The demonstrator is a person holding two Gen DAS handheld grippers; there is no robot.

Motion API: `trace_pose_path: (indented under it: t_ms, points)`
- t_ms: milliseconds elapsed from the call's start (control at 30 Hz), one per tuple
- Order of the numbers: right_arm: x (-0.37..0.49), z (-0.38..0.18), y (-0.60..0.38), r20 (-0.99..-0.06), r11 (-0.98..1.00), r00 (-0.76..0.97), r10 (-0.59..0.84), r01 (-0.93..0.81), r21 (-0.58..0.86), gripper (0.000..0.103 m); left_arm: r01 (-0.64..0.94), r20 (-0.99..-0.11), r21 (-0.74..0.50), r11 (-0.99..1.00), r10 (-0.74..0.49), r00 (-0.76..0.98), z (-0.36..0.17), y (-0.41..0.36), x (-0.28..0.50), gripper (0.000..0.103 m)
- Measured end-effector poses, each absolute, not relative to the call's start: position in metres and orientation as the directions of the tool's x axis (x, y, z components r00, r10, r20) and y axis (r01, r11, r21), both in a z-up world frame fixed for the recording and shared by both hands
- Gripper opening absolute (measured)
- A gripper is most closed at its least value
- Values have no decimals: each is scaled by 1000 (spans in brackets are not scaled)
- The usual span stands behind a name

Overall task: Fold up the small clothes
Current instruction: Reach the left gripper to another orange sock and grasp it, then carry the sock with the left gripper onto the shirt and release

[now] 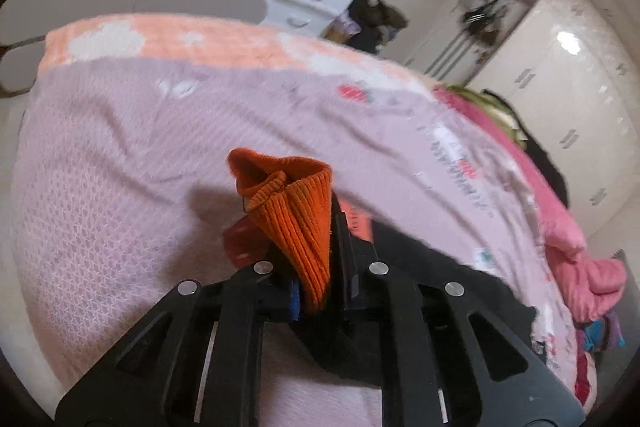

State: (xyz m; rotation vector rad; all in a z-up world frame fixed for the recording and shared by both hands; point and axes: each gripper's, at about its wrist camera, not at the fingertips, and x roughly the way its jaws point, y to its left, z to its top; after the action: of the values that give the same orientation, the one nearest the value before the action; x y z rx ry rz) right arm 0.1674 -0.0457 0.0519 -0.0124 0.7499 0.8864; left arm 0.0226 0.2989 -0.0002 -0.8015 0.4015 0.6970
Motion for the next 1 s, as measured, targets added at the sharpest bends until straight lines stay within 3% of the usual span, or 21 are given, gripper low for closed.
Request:
trace_pose_path:
  t_ms: [233, 500, 733, 1000]
  points:
    - [175, 60, -67, -572, 673, 433, 697, -671, 311, 98, -559, -432, -545, 625, 362, 826, 54, 259, 33, 6]
    - [196, 65, -111, -554, 738, 509, 659, -580, 345, 98, -330, -314, -529, 782, 181, 932, 100, 188, 77, 6]
    - [215, 71, -163, -551, 817, 604, 576, -452, 358, 98, -187, -314, -518, 835, 17, 949, 101, 142, 108, 6]
    - [235, 66, -211, -571, 870, 662, 486, -305, 388, 98, -61, -389, -510, 858, -167, 906, 68, 98, 145, 6]
